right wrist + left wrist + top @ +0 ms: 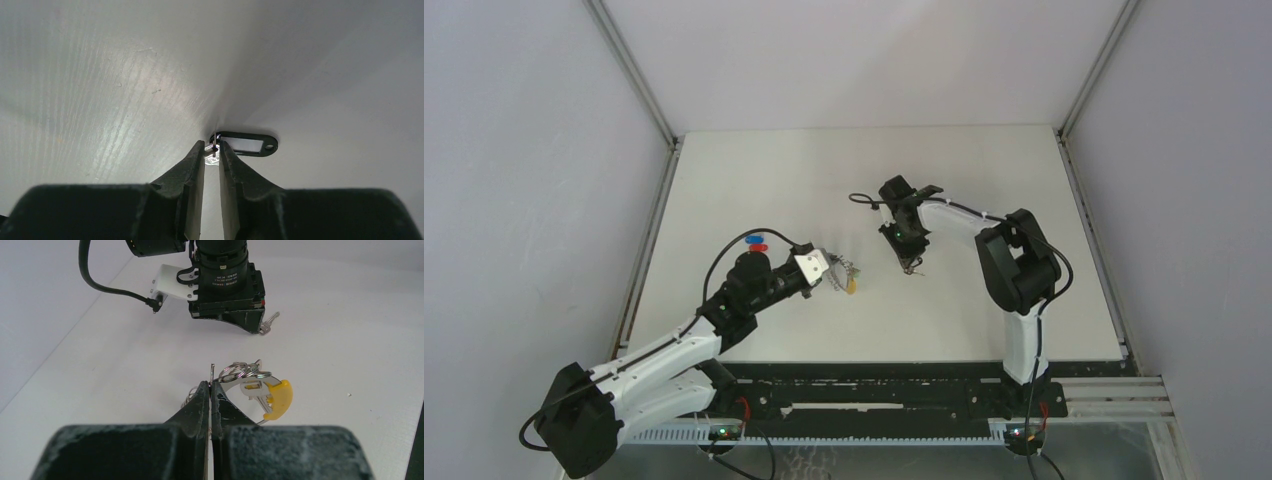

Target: Put the keys on the keyring

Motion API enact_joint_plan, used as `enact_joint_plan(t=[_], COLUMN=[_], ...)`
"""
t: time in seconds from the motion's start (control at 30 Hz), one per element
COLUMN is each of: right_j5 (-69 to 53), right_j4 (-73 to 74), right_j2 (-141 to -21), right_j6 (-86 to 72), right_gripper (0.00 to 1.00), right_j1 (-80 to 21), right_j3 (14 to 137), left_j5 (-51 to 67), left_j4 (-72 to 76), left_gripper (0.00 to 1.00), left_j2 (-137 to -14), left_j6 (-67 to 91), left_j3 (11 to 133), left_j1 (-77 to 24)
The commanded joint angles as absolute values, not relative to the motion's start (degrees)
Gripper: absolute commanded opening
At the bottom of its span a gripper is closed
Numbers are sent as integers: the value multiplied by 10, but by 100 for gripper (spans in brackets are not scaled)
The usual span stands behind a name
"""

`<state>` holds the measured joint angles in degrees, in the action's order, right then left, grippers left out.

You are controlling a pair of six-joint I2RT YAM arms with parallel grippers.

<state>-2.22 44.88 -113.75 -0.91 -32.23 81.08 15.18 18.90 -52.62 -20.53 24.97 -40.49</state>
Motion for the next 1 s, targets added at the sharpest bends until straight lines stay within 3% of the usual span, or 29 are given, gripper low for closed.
enact_joint_plan(t=[0.0,0.3,0.97], right_j5=[-20,-12,-7], right_j4=[433,442,457], right_j2=[-1141,-1141,-1117], right_j6=[-21,-21,-18], right_gripper=[16,11,14], right_j1=[-322,-322,-323], right_j3=[812,812,812], left_j5=[149,149,150], left_j4=[214,215,214], left_gripper=[0,0,0], left_j2=[-521,-520,-521], left_j6=[-205,-205,-205], left_j3=[255,255,255], left_j1=[-406,-406,-406])
